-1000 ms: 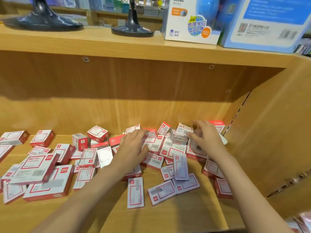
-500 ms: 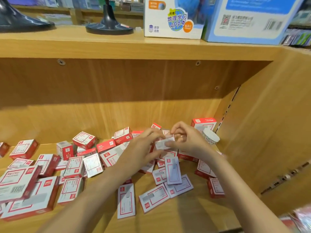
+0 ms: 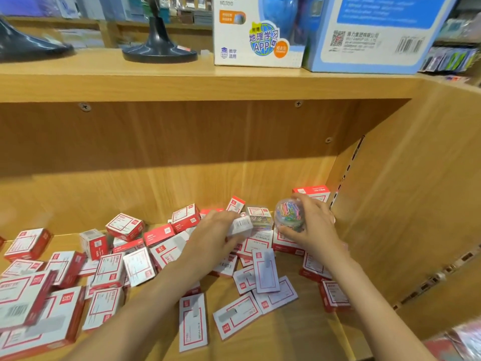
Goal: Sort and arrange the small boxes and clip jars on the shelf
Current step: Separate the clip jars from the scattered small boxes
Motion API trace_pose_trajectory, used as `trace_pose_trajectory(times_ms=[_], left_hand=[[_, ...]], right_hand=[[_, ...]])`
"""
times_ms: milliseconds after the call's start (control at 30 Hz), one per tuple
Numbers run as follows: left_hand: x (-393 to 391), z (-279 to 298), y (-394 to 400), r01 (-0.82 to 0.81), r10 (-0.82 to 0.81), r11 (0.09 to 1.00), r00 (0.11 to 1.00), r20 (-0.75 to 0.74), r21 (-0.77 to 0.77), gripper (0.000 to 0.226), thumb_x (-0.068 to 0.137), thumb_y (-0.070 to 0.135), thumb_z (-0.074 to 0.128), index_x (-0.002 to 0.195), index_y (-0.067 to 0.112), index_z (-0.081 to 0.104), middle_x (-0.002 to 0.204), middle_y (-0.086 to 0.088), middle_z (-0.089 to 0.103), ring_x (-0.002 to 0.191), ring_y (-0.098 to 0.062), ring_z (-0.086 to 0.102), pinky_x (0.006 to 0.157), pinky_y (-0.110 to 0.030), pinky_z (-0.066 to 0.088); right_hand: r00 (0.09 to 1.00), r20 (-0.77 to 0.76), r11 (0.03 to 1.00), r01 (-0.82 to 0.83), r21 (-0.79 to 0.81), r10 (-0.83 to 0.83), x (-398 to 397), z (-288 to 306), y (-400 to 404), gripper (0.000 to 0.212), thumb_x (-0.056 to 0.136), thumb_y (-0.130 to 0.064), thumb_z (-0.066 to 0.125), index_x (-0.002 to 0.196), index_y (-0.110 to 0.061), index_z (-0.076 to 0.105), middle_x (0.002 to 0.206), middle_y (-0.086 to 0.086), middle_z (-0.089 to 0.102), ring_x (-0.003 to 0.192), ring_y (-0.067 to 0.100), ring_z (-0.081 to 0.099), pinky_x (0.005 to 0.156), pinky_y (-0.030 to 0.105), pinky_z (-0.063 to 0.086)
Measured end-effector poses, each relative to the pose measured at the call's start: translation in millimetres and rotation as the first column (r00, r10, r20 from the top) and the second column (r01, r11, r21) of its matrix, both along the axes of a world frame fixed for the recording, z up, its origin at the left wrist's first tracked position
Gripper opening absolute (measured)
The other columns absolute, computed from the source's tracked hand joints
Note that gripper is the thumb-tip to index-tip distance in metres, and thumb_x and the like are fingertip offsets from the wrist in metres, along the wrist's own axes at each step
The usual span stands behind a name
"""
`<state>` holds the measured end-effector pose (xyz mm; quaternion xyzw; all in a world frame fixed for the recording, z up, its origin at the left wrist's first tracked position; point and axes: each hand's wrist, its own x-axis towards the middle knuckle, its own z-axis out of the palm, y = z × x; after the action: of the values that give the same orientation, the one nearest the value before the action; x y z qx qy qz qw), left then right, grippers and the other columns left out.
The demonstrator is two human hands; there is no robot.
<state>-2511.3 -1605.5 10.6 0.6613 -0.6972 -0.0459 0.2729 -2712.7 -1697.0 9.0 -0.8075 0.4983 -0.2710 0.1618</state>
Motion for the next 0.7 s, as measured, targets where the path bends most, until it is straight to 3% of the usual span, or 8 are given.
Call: trace_pose_trajectory(times_ms=[67, 100, 200, 333, 433, 500, 567, 700], left_hand=[[8, 1, 7, -0.025, 0.013, 0.991, 0.996, -0.089, -0.129, 0.022, 0.085, 0.028, 0.061, 0.104, 0.018, 0.055, 0.097, 0.006, 0.054, 0.086, -0.008, 0.042, 0.068, -0.016, 0.032], [14, 2, 10, -0.047, 0.024, 0.986, 0.990, -0.142, -0.160, 0.020, 0.084, 0.025, 0.063, 0.100, 0.017, 0.053, 0.093, 0.006, 0.053, 0.082, -0.009, 0.044, 0.066, -0.016, 0.034], [30, 4, 20, -0.099, 0.055, 0.981, 0.967, -0.250, -0.168, 0.022, 0.080, 0.019, 0.064, 0.095, 0.018, 0.048, 0.090, 0.006, 0.051, 0.079, -0.004, 0.049, 0.065, -0.012, 0.036], [45, 3, 30, -0.113, 0.071, 0.978, 0.970, -0.234, -0.172, 0.030, 0.078, 0.009, 0.068, 0.096, 0.023, 0.047, 0.094, 0.008, 0.052, 0.083, -0.003, 0.049, 0.069, -0.009, 0.036], [51, 5, 36, -0.115, 0.066, 0.972, 0.971, -0.229, -0.206, 0.030, 0.078, 0.010, 0.069, 0.097, 0.022, 0.049, 0.096, 0.009, 0.053, 0.085, 0.000, 0.048, 0.072, -0.010, 0.037], [54, 7, 41, -0.118, 0.070, 0.968, 0.974, -0.214, -0.222, 0.028, 0.078, 0.011, 0.069, 0.098, 0.020, 0.052, 0.097, 0.008, 0.053, 0.086, -0.002, 0.049, 0.072, -0.017, 0.041], [59, 10, 46, -0.131, 0.082, 0.965, 0.974, -0.212, -0.229, 0.027, 0.078, 0.013, 0.069, 0.101, 0.018, 0.054, 0.098, 0.009, 0.052, 0.087, -0.006, 0.050, 0.070, -0.019, 0.041], [76, 11, 58, -0.126, 0.075, 0.957, 0.978, -0.195, -0.262, 0.029, 0.078, 0.028, 0.066, 0.104, 0.018, 0.057, 0.100, 0.010, 0.051, 0.091, -0.005, 0.049, 0.074, -0.013, 0.037]], right_hand=[[0.972, 0.234, 0.999, -0.034, 0.034, 0.025, 7, 5, 5, 0.047, 0.080, -0.037, 0.068, 0.115, -0.028, 0.039, 0.110, -0.002, 0.054, 0.093, 0.017, 0.051, 0.083, 0.039, 0.043], [0.959, 0.281, 0.999, -0.043, 0.033, 0.032, 14, 8, 8, 0.039, 0.083, -0.035, 0.065, 0.110, -0.028, 0.038, 0.109, -0.001, 0.051, 0.089, 0.016, 0.051, 0.077, 0.036, 0.044], [0.977, 0.214, 0.998, -0.035, 0.048, 0.024, 44, 11, 14, 0.031, 0.088, -0.031, 0.058, 0.106, -0.028, 0.034, 0.110, 0.003, 0.043, 0.086, 0.015, 0.050, 0.072, 0.031, 0.041], [0.995, -0.023, 0.985, 0.103, 0.141, -0.101, 83, 3, 17, 0.059, 0.082, -0.030, 0.066, 0.126, -0.019, 0.028, 0.120, 0.007, 0.037, 0.098, 0.028, 0.054, 0.077, 0.036, 0.045], [0.992, -0.006, 0.987, 0.129, 0.094, -0.129, 86, 2, 20, 0.056, 0.080, -0.022, 0.068, 0.122, -0.018, 0.031, 0.118, 0.008, 0.039, 0.087, 0.027, 0.054, 0.067, 0.032, 0.041], [0.993, 0.103, 0.998, 0.057, 0.036, -0.060, 81, 5, 25, 0.049, 0.079, -0.021, 0.069, 0.115, -0.021, 0.036, 0.108, 0.004, 0.042, 0.084, 0.022, 0.052, 0.064, 0.028, 0.041], [0.985, 0.168, 0.999, -0.038, -0.027, 0.042, 79, 16, 33, 0.049, 0.077, -0.021, 0.071, 0.115, -0.023, 0.040, 0.105, -0.002, 0.042, 0.086, 0.013, 0.050, 0.061, 0.015, 0.039], [0.936, 0.252, 0.967, -0.220, -0.130, 0.247, 96, 45, 54, 0.052, 0.072, -0.027, 0.074, 0.116, -0.022, 0.046, 0.106, -0.004, 0.047, 0.092, 0.004, 0.049, 0.074, 0.004, 0.037]])
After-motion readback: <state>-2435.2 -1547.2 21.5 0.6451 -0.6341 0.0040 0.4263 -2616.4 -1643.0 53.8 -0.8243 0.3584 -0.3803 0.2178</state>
